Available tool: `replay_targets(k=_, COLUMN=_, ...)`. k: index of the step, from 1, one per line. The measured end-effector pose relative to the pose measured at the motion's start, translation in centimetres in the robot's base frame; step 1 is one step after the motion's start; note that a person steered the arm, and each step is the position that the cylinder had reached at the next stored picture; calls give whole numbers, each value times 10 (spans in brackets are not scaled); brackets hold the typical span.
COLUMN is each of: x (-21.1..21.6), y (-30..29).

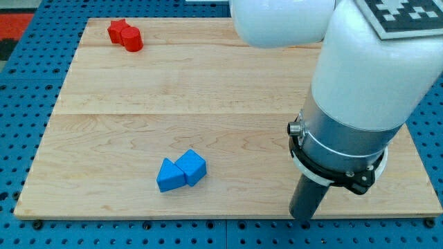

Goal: Push green circle to the center

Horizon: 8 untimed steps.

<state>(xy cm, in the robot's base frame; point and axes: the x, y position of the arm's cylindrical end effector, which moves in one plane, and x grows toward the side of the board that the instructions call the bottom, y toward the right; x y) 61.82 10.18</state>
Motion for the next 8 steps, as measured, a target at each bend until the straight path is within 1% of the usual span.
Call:
replay_targets(k=3, x=-1, y=3)
replay_targets(k=5, x=-14, y=83)
replay_targets(k=6, x=-45, y=69)
replay_targets(k=7, x=-60, y=61)
replay_targets(k=8, x=-85, y=67)
